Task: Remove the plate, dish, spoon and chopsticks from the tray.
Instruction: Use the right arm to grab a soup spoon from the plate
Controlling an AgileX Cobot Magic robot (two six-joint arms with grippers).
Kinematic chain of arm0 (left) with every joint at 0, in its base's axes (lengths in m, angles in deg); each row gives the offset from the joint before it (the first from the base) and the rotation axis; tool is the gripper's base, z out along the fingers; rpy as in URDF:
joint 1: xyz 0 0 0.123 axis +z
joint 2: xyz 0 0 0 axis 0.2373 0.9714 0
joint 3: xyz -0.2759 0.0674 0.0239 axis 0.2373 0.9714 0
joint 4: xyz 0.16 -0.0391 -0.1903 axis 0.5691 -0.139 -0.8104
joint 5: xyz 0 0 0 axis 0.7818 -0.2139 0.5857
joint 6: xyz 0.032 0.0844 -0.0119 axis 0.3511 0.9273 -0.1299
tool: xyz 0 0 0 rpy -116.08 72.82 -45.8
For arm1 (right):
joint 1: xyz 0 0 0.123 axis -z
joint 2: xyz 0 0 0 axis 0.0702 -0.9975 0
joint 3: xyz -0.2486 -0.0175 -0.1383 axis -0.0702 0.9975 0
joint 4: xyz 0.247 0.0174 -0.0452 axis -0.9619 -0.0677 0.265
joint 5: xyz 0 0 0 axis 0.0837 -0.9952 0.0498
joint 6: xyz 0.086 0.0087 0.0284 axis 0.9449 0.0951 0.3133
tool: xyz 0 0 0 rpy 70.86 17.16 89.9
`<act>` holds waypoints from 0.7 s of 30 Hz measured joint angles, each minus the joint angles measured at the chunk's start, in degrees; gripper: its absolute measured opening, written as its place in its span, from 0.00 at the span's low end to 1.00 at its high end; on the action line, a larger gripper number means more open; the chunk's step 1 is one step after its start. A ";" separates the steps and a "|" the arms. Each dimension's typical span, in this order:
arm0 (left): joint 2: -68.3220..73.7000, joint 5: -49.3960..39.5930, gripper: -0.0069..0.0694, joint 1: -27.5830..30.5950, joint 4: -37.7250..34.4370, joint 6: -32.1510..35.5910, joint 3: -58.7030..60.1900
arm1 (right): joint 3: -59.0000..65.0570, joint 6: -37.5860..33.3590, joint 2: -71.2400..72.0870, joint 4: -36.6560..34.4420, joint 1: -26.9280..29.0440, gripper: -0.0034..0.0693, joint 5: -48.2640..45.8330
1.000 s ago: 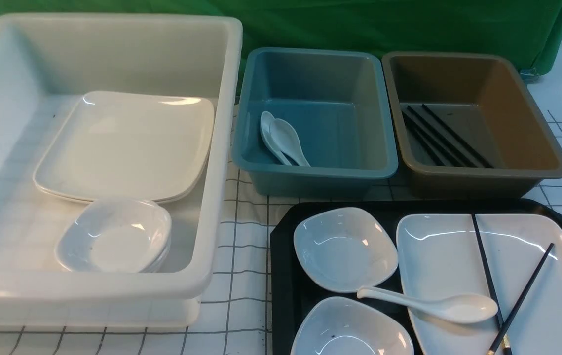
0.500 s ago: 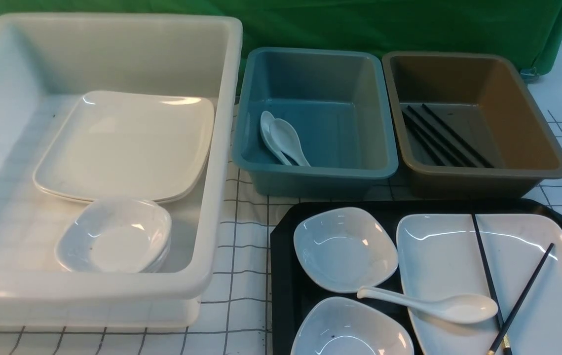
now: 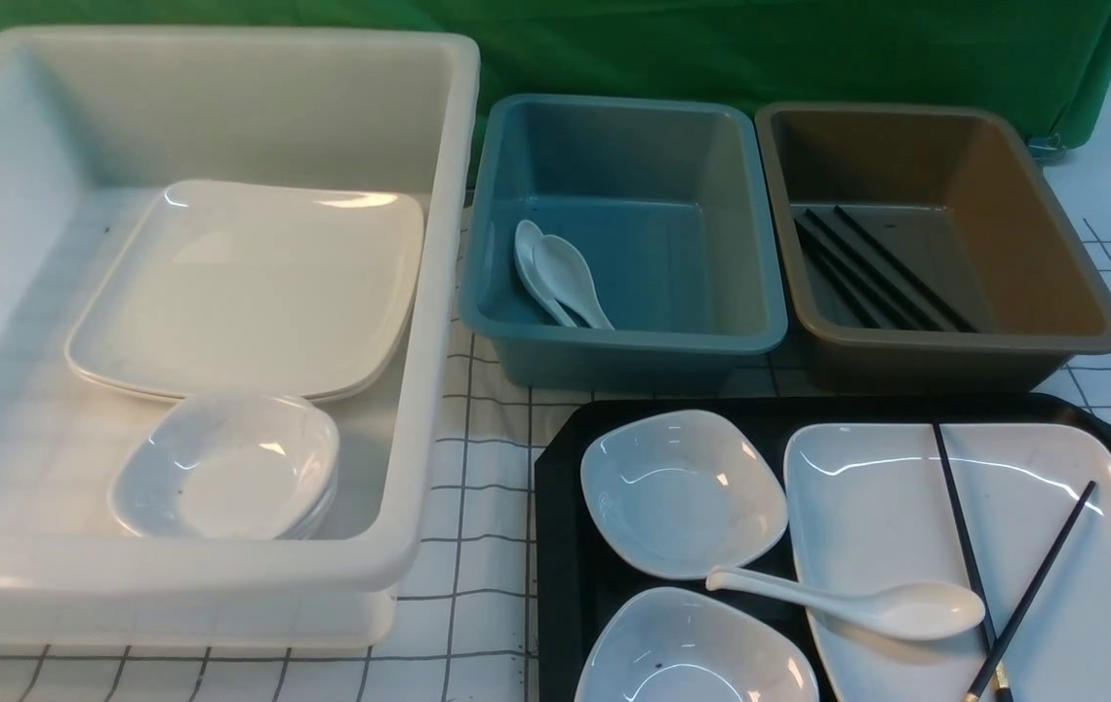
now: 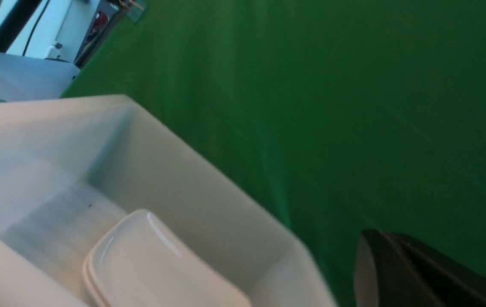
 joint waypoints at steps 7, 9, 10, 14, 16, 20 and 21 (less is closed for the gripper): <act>0.55 10.61 0.10 0.00 19.24 -19.80 -5.62 | 0.07 20.60 0.00 -7.96 0.00 0.39 14.87; 1.98 6.73 0.10 0.00 24.16 -21.77 -11.03 | 0.07 25.50 0.00 -8.66 0.00 0.39 18.22; 2.78 5.31 0.10 0.00 26.11 -22.41 -13.29 | 0.07 26.27 0.00 -8.81 0.00 0.39 19.36; 12.77 -17.59 0.10 0.00 35.04 -23.10 -30.86 | 0.07 29.45 0.00 -9.30 0.00 0.39 23.88; 20.05 -31.50 0.10 0.00 35.59 -18.14 -39.49 | 0.07 30.46 0.00 -9.43 0.00 0.39 25.45; 32.46 -52.05 0.10 0.00 32.64 -5.71 -50.26 | -0.17 33.00 0.00 -9.19 -1.23 0.34 26.09; 35.72 -57.67 0.10 0.00 31.24 -2.35 -52.17 | -0.85 33.01 0.00 -9.03 -2.03 0.30 23.66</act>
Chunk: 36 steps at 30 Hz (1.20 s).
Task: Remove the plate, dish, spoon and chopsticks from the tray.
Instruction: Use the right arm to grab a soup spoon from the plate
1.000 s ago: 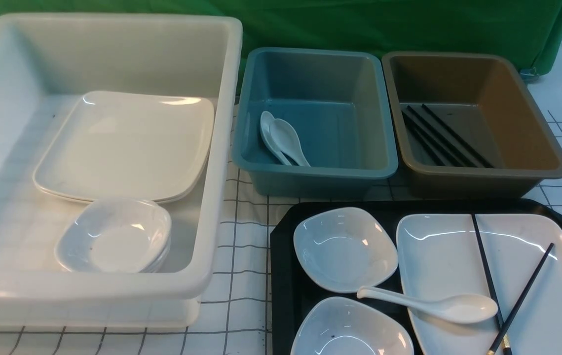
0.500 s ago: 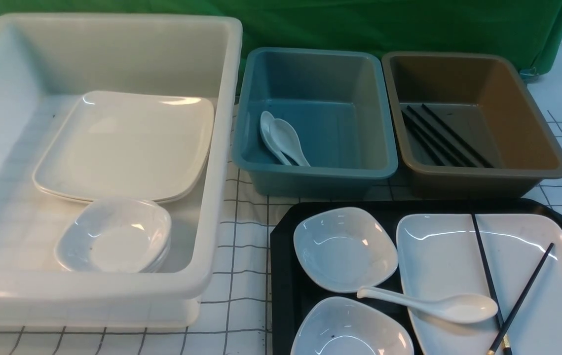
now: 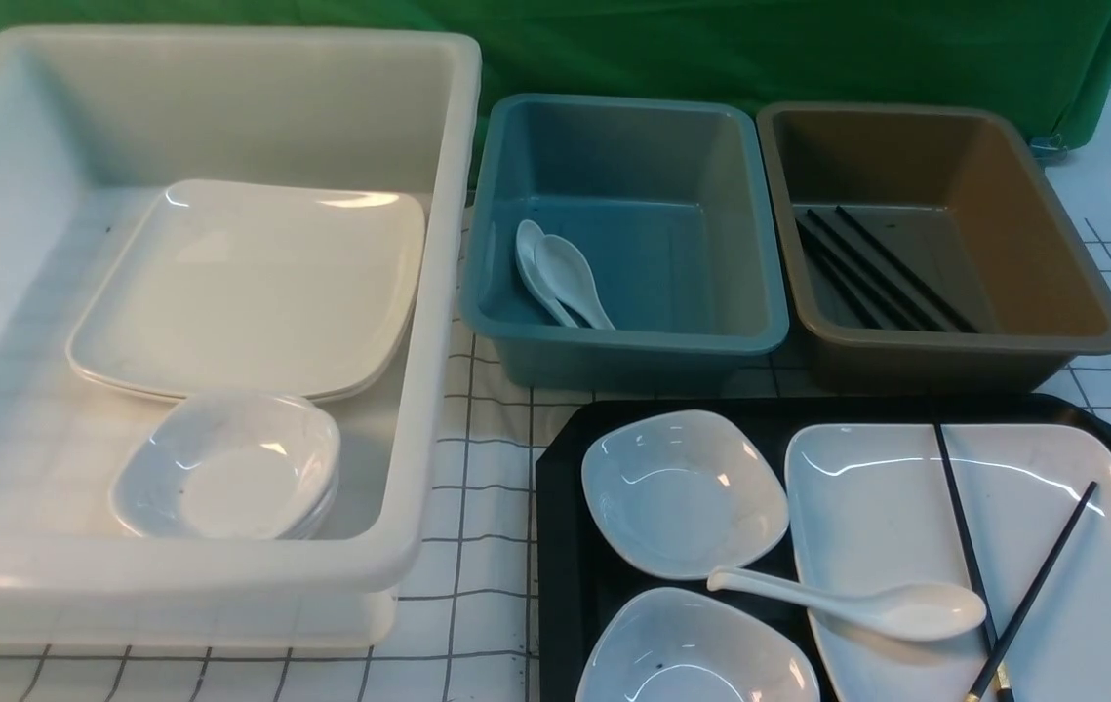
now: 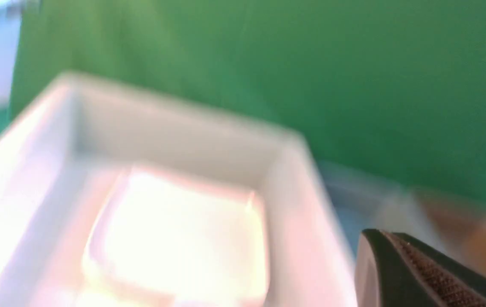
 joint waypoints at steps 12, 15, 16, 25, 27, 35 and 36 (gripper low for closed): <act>31.24 -16.21 0.08 -7.26 -7.46 17.44 -10.99 | -36.09 -23.67 -34.66 1.51 -27.03 0.05 -48.15; 34.27 -17.26 0.08 -14.84 -7.25 18.29 -12.86 | -44.17 -31.71 -46.23 1.56 -32.83 0.05 -57.11; 35.13 -17.51 0.08 -18.68 -7.31 18.63 -13.43 | -46.75 -35.62 -51.39 1.56 -35.02 0.05 -60.87; 35.71 -19.67 0.08 -34.58 -10.85 25.52 -14.83 | -58.13 -50.65 -79.60 1.97 -39.17 0.18 -66.10; 35.71 -19.86 0.08 -34.79 -13.01 29.05 -14.83 | -58.80 -52.12 -83.26 2.09 -39.17 0.25 -64.43; 35.71 -16.94 0.09 -34.99 -18.27 36.01 -14.83 | -59.39 -57.70 -93.35 2.41 -39.17 0.52 -54.77; 35.71 -16.07 0.09 -34.99 -18.28 36.05 -14.83 | -59.39 -58.00 -94.90 3.07 -39.17 0.52 -52.73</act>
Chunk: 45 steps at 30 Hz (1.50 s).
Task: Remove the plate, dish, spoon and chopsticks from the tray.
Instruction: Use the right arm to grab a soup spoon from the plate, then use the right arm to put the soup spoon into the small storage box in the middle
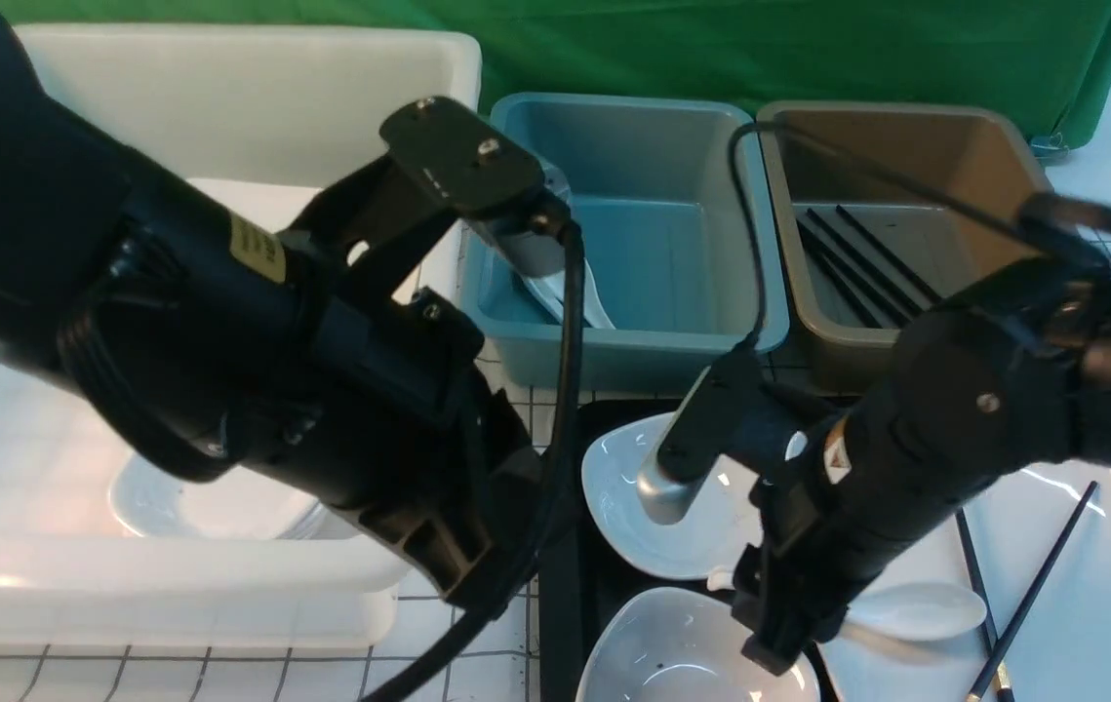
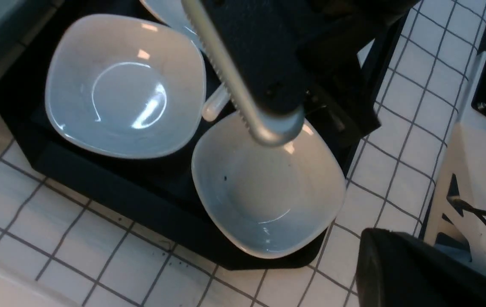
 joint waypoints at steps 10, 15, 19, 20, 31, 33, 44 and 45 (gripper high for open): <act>0.00 0.67 0.09 0.00 1.17 0.24 0.00 | 0.00 0.67 -5.73 4.38 0.00 0.52 4.49; 0.00 0.67 0.09 0.00 1.82 0.24 0.00 | -0.06 0.86 -6.20 4.45 0.00 0.24 4.79; 0.00 0.82 0.09 0.00 2.20 0.24 0.00 | -0.11 1.41 -6.27 4.46 0.00 0.19 4.84; 0.00 1.04 0.09 0.00 2.36 0.24 0.00 | -0.11 1.64 -6.13 4.46 0.00 0.19 4.71; 0.00 4.36 0.09 0.00 4.48 -3.10 0.00 | -4.54 2.82 5.21 4.46 0.09 0.19 2.32; 0.00 6.71 0.09 0.00 5.98 -4.46 0.00 | -6.48 3.09 6.80 4.46 0.54 0.19 5.00; 0.25 27.34 0.09 7.35 16.73 -20.04 0.00 | -14.35 12.03 1.59 4.32 10.15 0.19 40.83; 0.33 27.81 0.09 7.87 17.15 -20.19 0.00 | -14.82 13.07 0.45 4.32 10.52 0.19 43.17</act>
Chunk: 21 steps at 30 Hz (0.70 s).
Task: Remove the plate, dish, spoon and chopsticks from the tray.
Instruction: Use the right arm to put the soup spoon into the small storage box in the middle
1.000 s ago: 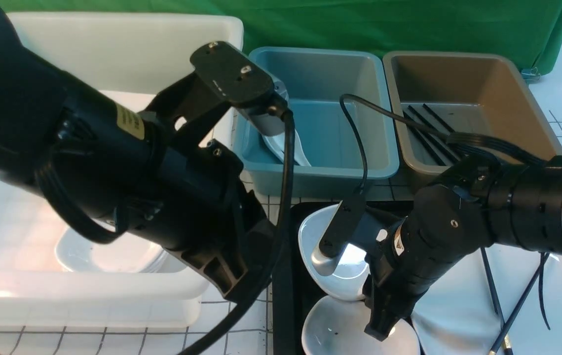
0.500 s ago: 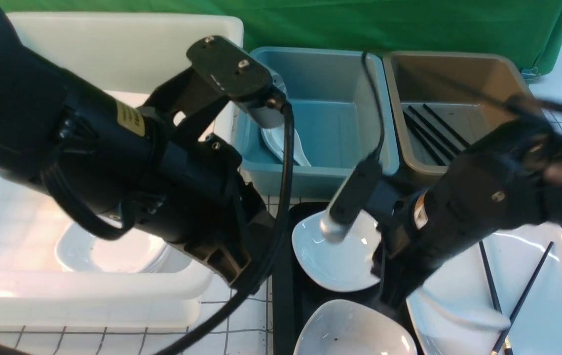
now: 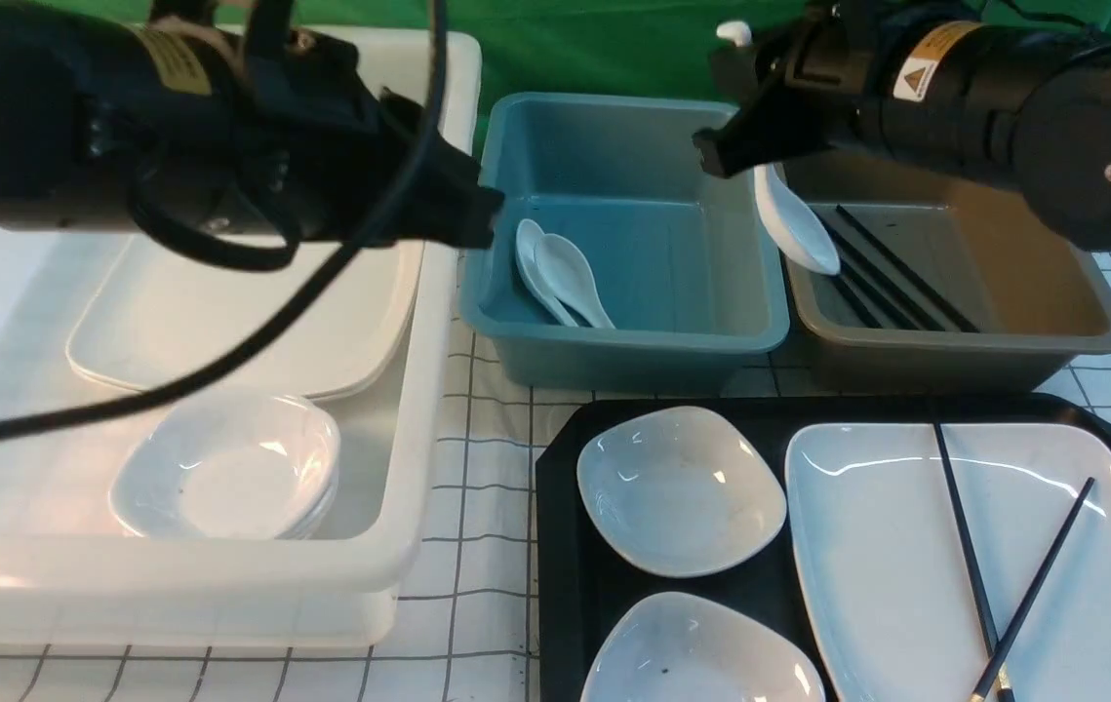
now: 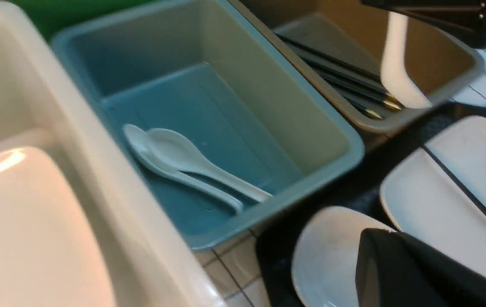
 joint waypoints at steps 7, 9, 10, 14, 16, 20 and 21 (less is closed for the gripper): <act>0.96 -0.87 0.09 2.51 0.86 -0.20 0.00 | -4.46 7.65 -9.83 0.00 0.89 0.19 8.17; 0.96 -1.04 0.09 2.58 1.02 -0.20 0.00 | -5.87 9.39 -11.59 0.00 0.89 0.19 8.57; 0.96 -1.11 0.09 2.64 1.04 -0.20 0.00 | -7.03 10.28 -13.17 0.00 0.89 0.21 8.71; 0.96 -1.38 0.09 2.71 1.42 -0.27 0.00 | -8.83 11.29 -15.95 0.00 0.96 0.41 8.15; 0.96 -1.68 0.09 2.71 1.59 -0.34 0.00 | -9.07 11.33 -16.23 0.00 0.96 0.54 6.64; 0.96 -2.33 0.09 2.71 1.70 -0.34 0.00 | -9.15 11.46 -14.36 0.00 0.96 0.64 -2.66; 0.96 -3.46 0.09 2.71 1.76 -0.34 0.00 | -9.15 11.46 -12.26 0.00 0.96 0.64 -8.66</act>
